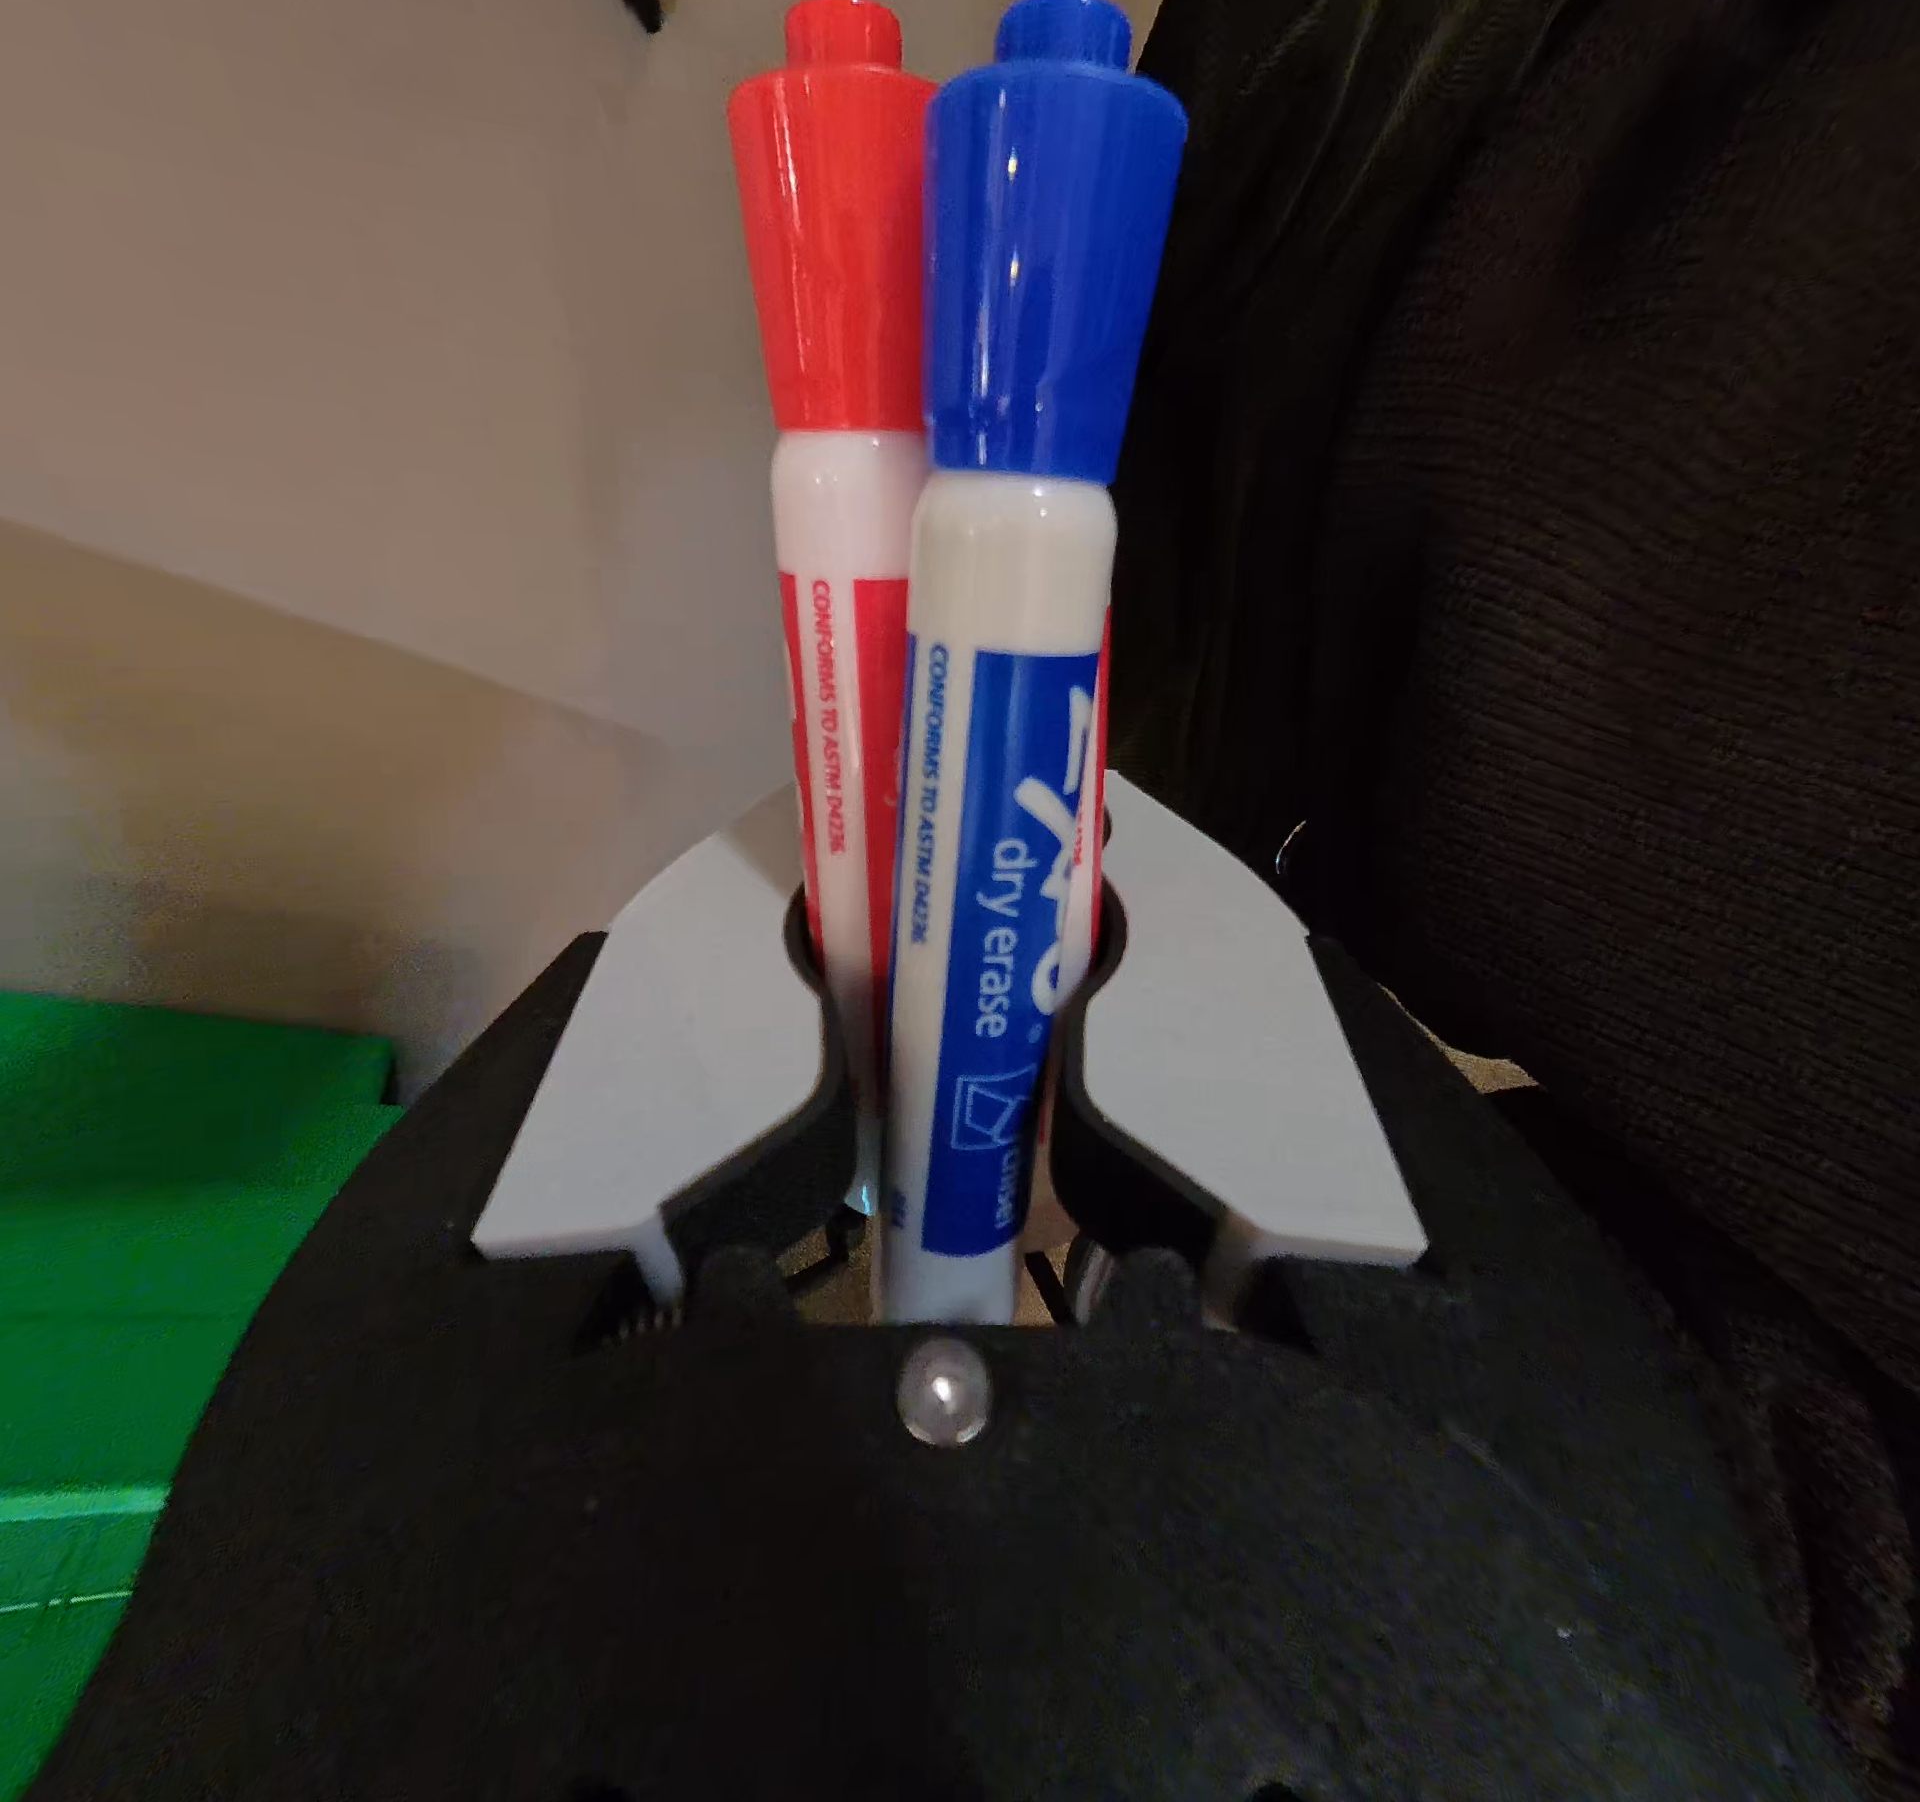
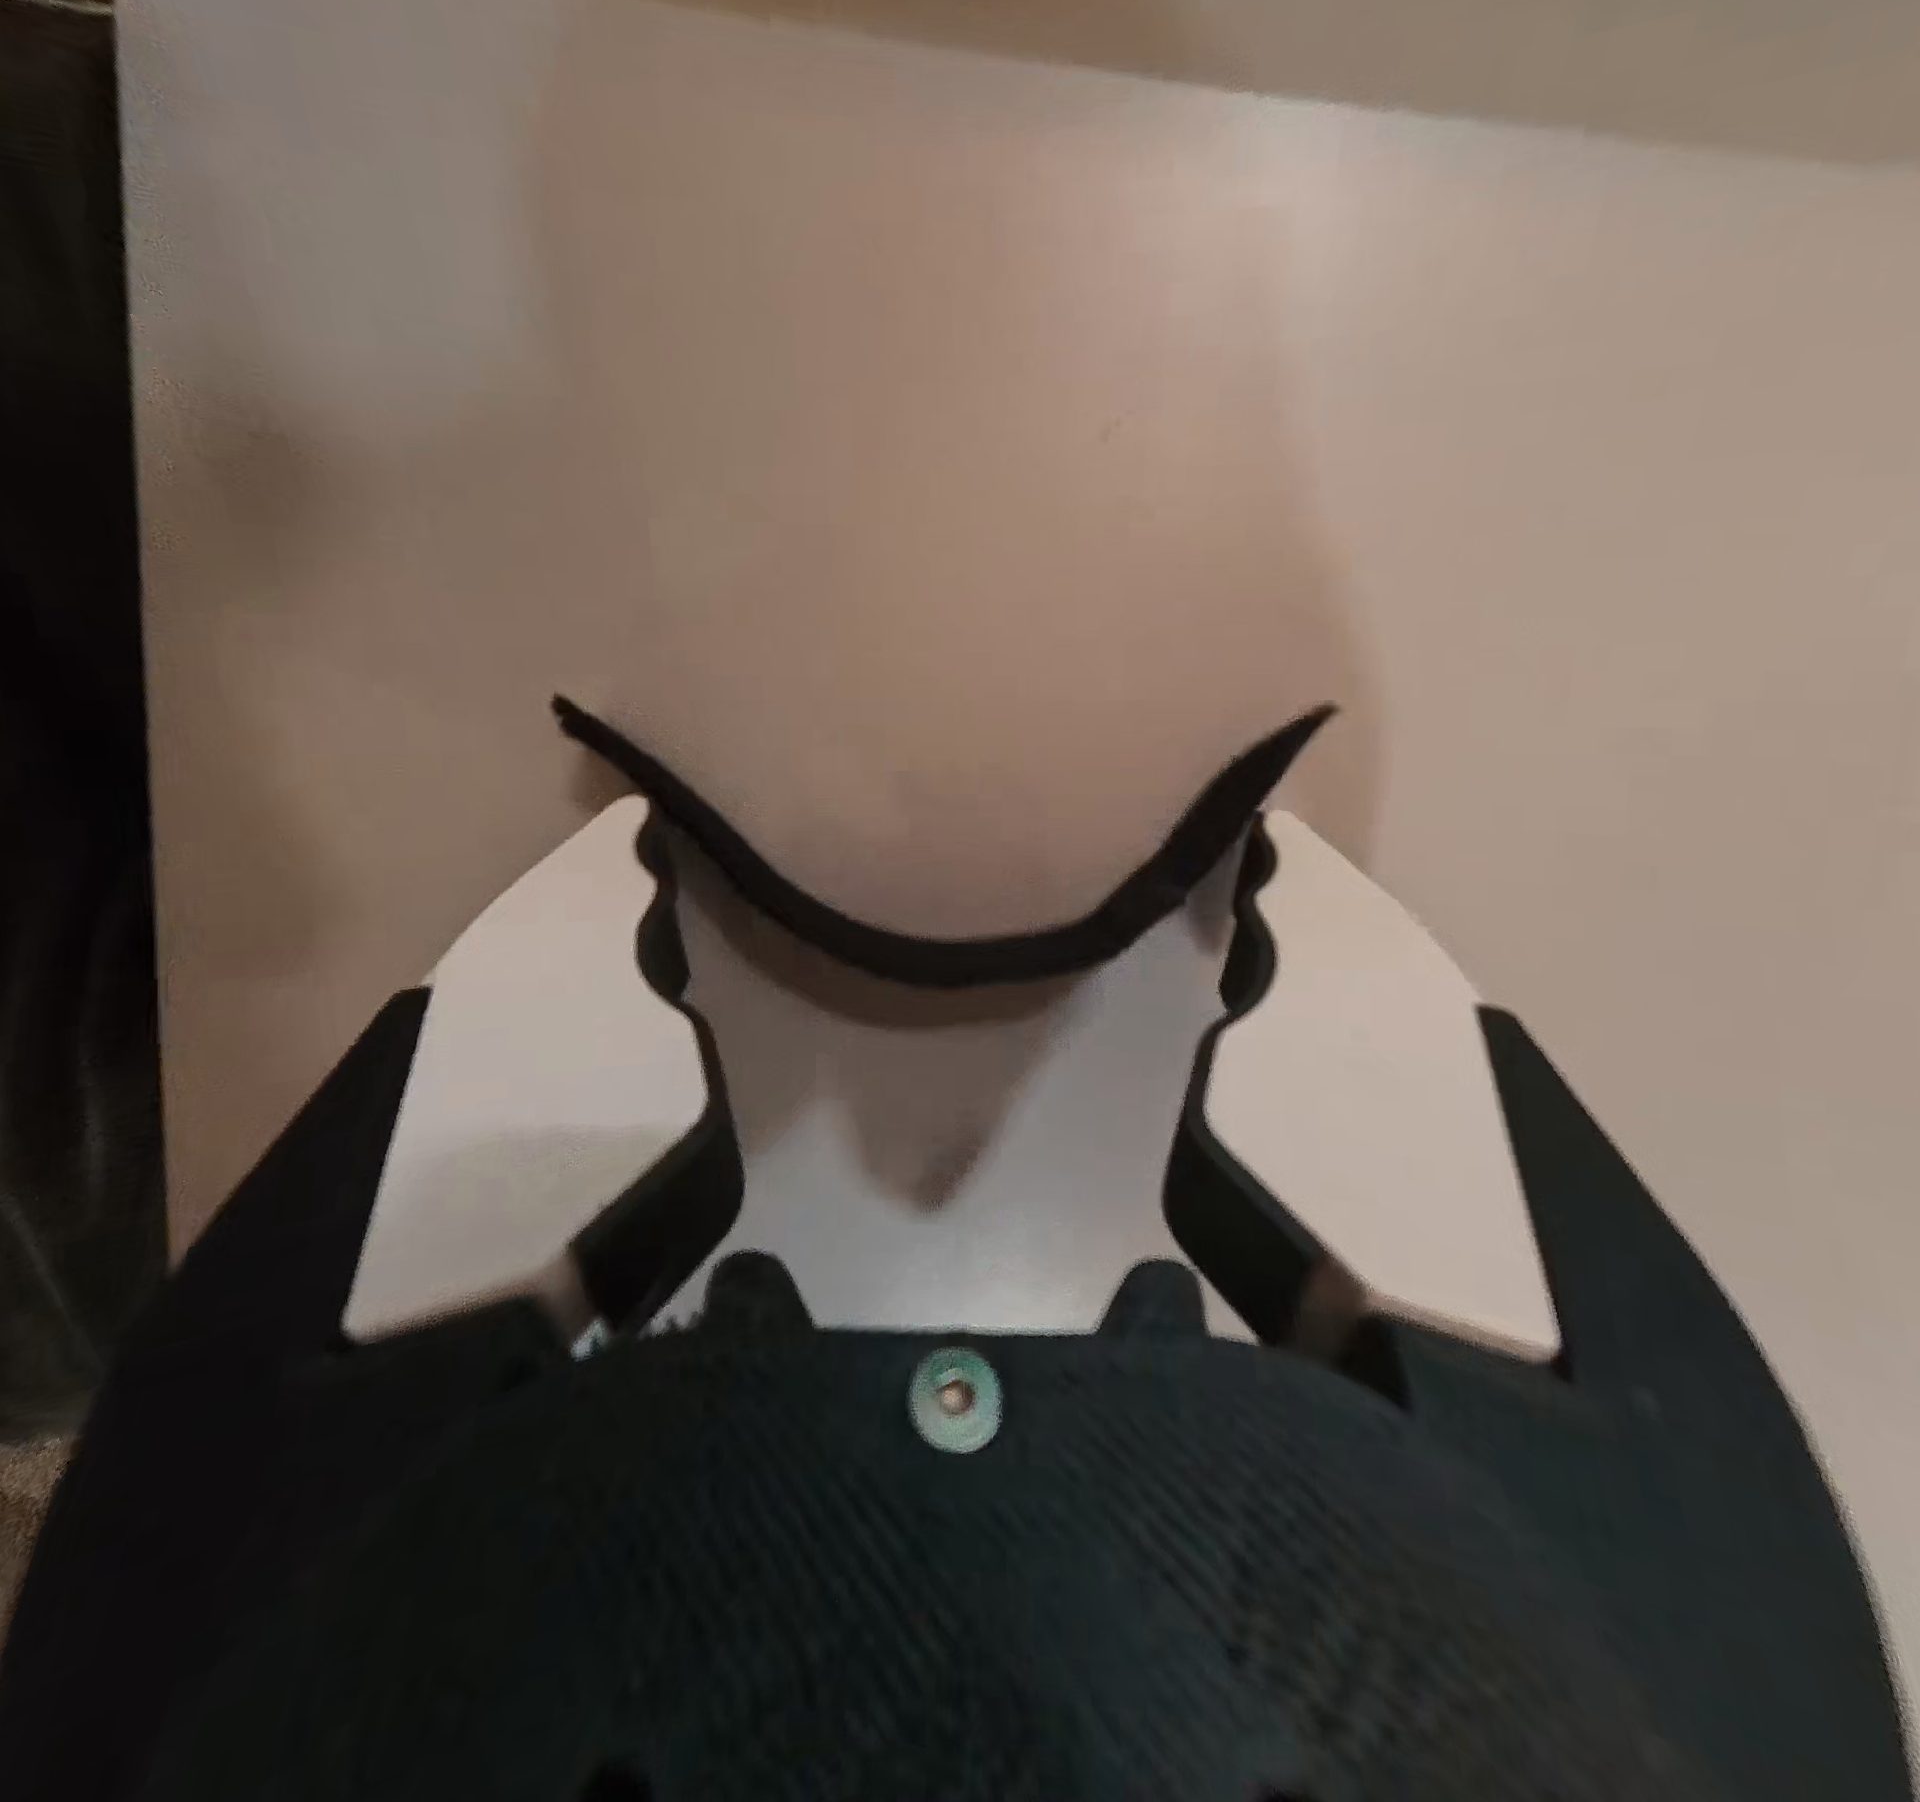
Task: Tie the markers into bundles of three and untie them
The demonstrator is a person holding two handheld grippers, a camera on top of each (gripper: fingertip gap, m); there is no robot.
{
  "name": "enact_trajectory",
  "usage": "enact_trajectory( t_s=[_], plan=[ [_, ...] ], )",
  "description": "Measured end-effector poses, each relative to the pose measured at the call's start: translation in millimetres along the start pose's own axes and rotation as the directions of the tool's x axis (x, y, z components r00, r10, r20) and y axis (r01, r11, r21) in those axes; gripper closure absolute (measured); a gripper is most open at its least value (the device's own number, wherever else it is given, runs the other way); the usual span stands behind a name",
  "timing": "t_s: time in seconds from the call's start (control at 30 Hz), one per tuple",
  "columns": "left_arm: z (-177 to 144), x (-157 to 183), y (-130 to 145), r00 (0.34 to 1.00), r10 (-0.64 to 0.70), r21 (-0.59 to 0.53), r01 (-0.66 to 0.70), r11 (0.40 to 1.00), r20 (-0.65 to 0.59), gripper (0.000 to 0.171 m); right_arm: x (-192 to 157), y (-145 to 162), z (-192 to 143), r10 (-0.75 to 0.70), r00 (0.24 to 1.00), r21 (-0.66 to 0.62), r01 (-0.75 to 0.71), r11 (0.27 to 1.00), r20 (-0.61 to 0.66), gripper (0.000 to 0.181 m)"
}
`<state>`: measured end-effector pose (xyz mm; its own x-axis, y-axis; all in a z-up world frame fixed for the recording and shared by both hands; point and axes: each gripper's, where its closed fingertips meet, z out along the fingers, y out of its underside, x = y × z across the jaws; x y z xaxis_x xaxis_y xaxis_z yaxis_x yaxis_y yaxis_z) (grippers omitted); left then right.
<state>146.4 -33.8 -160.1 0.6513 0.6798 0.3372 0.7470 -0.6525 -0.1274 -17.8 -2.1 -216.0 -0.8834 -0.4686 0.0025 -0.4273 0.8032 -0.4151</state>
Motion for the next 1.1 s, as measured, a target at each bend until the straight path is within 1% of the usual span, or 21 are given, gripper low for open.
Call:
enact_trajectory(
  t_s=[0.03,0.07,0.17,0.2,0.37,0.47,0.53,0.63,0.8,0.9,1.0,1.1],
  plan=[
    [0,-1,1,1.000,-0.002,0.003,0.002,1.000,-0.001,0.127,0,-2,2,-0.006,1.000,0.005,0.006,1.000,0.003,0.080],
    [0,-1,1,1.000,-0.004,0.005,0.004,1.000,-0.004,0.127,1,-5,2,-0.009,1.000,0.014,0.009,1.000,0.004,0.089],
    [0,-3,5,1.000,-0.010,0.007,0.010,1.000,-0.010,0.127,2,-8,-1,-0.003,1.000,0.046,0.003,0.999,0.001,0.127],
    [0,-4,5,1.000,-0.013,0.009,0.013,1.000,-0.012,0.127,2,-7,-1,0.004,1.000,0.059,-0.004,0.998,-0.003,0.128],
    [3,-7,7,0.999,-0.023,0.006,0.023,1.000,-0.024,0.127,-3,-4,-6,0.032,0.999,0.117,-0.030,0.993,-0.022,0.125],
    [4,-9,7,0.999,-0.028,0.004,0.028,1.000,-0.024,0.127,-15,-16,-19,0.071,0.997,0.237,-0.075,0.969,0.023,0.130],
    [3,-10,7,0.999,-0.035,0.008,0.035,0.999,-0.026,0.127,-24,-28,-33,0.098,0.994,0.341,-0.112,0.933,0.057,0.134],
    [1,-12,8,0.999,-0.048,0.019,0.048,0.999,-0.018,0.127,-40,-41,-52,0.134,0.981,0.464,-0.184,0.867,0.139,0.133],
    [-3,-12,7,0.999,-0.046,0.030,0.046,0.998,-0.005,0.127,-65,-60,-72,0.161,0.950,0.625,-0.297,0.722,0.266,0.130],
    [-4,-10,5,0.999,-0.040,0.036,0.040,0.999,0.001,0.127,-79,-68,-75,0.158,0.931,0.662,-0.348,0.664,0.330,0.129],
    [-6,-7,2,0.999,-0.033,0.044,0.032,0.999,0.005,0.127,-89,-75,-72,0.153,0.923,0.682,-0.366,0.633,0.353,0.126],
    [-7,-4,0,1.000,-0.019,0.050,0.019,0.999,0.006,0.127,-99,-86,-72,0.141,0.903,0.692,-0.404,0.598,0.406,0.126]
  ],
)
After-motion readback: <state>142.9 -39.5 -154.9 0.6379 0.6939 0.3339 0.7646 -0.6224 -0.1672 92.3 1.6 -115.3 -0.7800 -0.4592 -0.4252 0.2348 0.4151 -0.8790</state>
